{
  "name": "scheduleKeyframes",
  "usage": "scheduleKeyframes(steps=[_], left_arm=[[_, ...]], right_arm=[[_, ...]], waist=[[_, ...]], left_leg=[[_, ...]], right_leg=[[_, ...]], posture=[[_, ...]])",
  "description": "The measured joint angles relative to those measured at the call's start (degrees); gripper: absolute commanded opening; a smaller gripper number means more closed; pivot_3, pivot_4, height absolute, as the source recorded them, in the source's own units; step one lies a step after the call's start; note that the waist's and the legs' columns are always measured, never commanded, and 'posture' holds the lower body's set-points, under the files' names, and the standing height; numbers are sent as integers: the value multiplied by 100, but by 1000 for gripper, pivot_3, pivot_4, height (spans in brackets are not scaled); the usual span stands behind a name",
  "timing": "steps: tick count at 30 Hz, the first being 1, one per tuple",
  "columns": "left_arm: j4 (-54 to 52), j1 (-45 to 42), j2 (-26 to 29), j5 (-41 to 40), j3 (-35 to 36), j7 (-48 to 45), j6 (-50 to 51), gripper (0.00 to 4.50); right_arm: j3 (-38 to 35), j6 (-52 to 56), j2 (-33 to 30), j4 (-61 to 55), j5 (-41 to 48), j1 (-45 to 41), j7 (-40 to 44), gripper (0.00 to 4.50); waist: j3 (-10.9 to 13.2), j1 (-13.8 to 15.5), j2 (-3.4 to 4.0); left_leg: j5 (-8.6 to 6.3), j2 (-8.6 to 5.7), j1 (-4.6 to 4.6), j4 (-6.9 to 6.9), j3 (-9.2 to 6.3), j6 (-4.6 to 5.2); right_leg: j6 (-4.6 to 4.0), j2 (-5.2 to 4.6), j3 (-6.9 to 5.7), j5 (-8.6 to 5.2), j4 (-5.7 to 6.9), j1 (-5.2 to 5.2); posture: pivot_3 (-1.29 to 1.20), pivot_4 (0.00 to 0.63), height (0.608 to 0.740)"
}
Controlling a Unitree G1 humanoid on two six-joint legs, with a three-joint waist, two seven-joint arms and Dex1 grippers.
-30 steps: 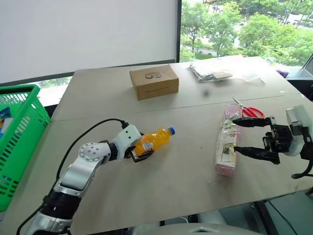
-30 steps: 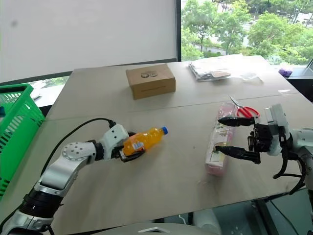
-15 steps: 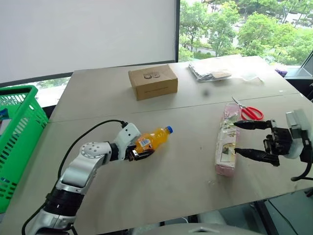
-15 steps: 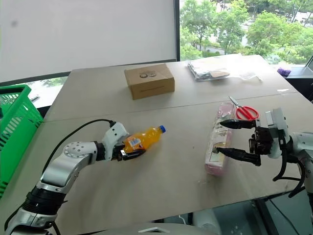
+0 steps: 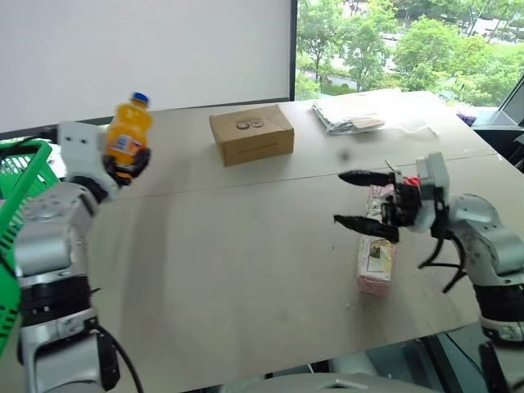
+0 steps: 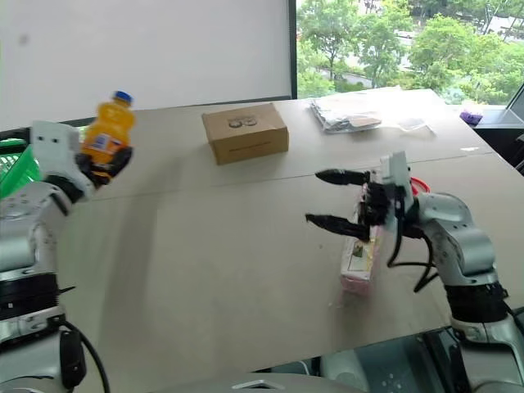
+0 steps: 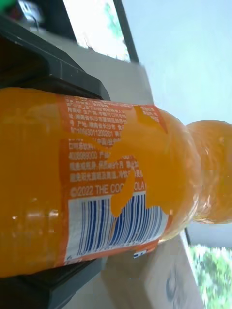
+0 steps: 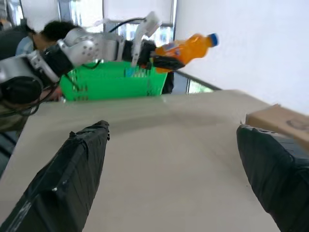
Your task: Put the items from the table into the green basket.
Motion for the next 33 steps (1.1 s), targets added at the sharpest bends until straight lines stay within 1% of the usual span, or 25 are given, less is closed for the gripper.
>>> scheduleKeyframes(steps=[1,2,3,4,5,6,8,9,11,14,15,16,17,18,21,25,28,30,32,33], left_arm=[[236,11,287,69,156,8,-36,3095],[392,14,457,108,246,10,-66,3095],[719,51,759,219,382,50,-212,3095],[1335,58,1169,353,560,110,-374,3095],[1487,58,1257,408,636,135,-396,3095],[2005,93,1483,531,813,217,-666,3095],[2320,182,1593,632,810,234,-884,3095],[2717,314,1666,733,778,229,-1178,3095],[3182,362,1645,801,660,217,-1434,3095],[3833,357,1504,883,350,180,-1885,3095],[3903,357,1503,900,314,180,-1932,3095],[4191,281,1503,948,194,183,-2127,3595],[4321,249,1503,969,148,187,-2218,4125],[4389,225,1504,974,105,192,-2295,4481],[4581,-92,1543,976,-1,192,-2596,4481],[4838,-533,1652,988,-153,304,-2942,4481],[4934,-802,1638,965,-212,344,-3204,4481],[4649,-993,1502,712,-197,6,-3273,4481],[3891,-990,1248,297,-199,-585,-3150,4481],[3312,-799,1148,44,-212,-898,-2954,4481]], right_arm=[[73,45,175,28,44,-168,-82,4500],[115,64,252,43,75,-245,-103,4500],[184,126,344,115,96,-369,-104,4500],[270,171,480,224,101,-561,-87,4500],[289,179,489,228,104,-598,-80,4500],[323,215,535,306,103,-682,-45,4500],[380,216,628,389,95,-731,-34,4500],[469,200,778,482,74,-813,-17,4500],[606,148,901,523,50,-841,27,4500],[698,122,1003,539,-7,-838,61,4500],[700,120,1011,538,-9,-837,62,4500],[703,111,1022,488,-23,-806,48,4500],[705,108,1037,435,-26,-784,40,4500],[706,102,1056,399,-28,-764,33,4500],[719,92,1081,335,-45,-636,8,4500],[727,66,1026,292,-108,-485,-60,4500],[698,-6,970,276,-163,-430,-106,4500],[632,-2,851,252,-189,-370,-198,4500],[562,59,694,227,-228,-354,-357,4500],[548,76,604,195,-303,-331,-457,4500]], waist=[[-2,47,-3],[-2,81,-4],[-3,151,-4],[-4,182,-5],[-6,205,-7],[-17,328,-20],[-30,430,-38],[-34,473,-42],[-39,551,-47],[-60,713,-80],[-73,742,-101],[-97,774,-136],[-103,786,-146],[-105,801,-149],[-119,841,-152],[-170,805,-121],[-187,773,-121],[-194,777,-121],[-199,775,-119],[-200,765,-118]], left_leg=[[8,-1,-11,0,-6,-28],[5,-1,-15,-1,-8,-35],[1,-4,-17,-2,-10,-39],[-2,-7,-29,-3,-11,-37],[-2,-11,-45,-2,-13,-36],[0,-28,-84,2,-23,-40],[1,-35,-96,2,-29,-42],[1,-37,-96,1,-28,-42],[-2,-46,-108,2,-50,-37],[-4,-54,-133,6,-93,-35],[-1,-54,-139,6,-109,-41],[2,-54,-144,6,-127,-46],[3,-54,-148,7,-134,-48],[4,-58,-154,9,-141,-51],[11,-69,-154,9,-148,-61],[14,-71,-150,10,-147,-62],[17,-72,-149,10,-151,-65],[19,-72,-150,14,-155,-67],[20,-75,-152,22,-154,-67],[20,-74,-152,23,-150,-67]], right_leg=[[-4,-3,-7,2,0,-10],[-4,-5,-11,3,-1,-12],[-5,-14,-18,2,-3,-13],[-5,-22,-24,2,-7,-23],[-4,-29,-29,3,-7,-36],[-2,-51,-42,4,-9,-62],[-3,-62,-55,4,-8,-72],[-3,-71,-64,4,-8,-75],[-3,-85,-91,4,-7,-75],[-7,-94,-133,5,-6,-82],[-11,-94,-145,7,-7,-84],[-17,-94,-163,10,-8,-83],[-18,-94,-168,11,-8,-83],[-19,-99,-174,11,-9,-83],[-19,-113,-182,13,-6,-80],[-21,-114,-184,14,1,-80],[-21,-110,-191,14,8,-80],[-22,-110,-198,14,10,-79],[-22,-113,-197,14,13,-77],[-22,-114,-192,15,14,-77]], posture=[[180,6,724],[180,6,724],[180,6,724],[180,6,724],[215,3,724],[215,3,724],[215,3,724],[215,3,724],[246,0,724],[236,0,724],[236,0,724],[225,0,724],[225,0,724],[216,0,724],[205,0,724],[197,0,724],[185,0,724],[180,0,724],[171,0,724],[171,0,724]])
